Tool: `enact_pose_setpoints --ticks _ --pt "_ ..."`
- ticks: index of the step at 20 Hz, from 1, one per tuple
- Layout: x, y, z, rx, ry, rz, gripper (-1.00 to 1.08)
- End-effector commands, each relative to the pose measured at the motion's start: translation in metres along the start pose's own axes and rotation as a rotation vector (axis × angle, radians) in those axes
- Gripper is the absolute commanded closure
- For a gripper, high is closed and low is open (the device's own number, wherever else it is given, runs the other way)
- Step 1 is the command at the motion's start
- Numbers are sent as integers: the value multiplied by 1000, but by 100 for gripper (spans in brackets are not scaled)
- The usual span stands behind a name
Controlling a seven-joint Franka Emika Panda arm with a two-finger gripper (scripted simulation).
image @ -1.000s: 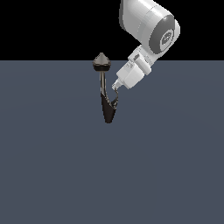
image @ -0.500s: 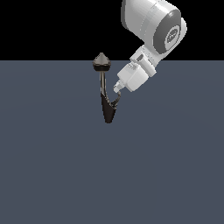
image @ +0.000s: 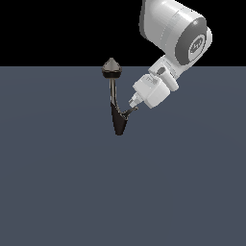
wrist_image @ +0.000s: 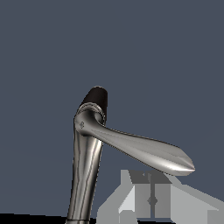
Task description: Turn on the faucet by rotating a designated handle.
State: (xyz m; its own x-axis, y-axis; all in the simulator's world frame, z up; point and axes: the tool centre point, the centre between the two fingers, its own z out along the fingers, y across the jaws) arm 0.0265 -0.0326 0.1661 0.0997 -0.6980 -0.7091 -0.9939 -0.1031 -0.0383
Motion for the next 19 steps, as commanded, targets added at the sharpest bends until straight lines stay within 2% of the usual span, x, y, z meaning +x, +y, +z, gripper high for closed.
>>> enact_pose_setpoints --ticks 1,2,19 --pt "35 17 2 -6 4 44 108" --pt "5 2 0 -1 1 2 108" --pt "81 -4 2 -6 4 43 108"
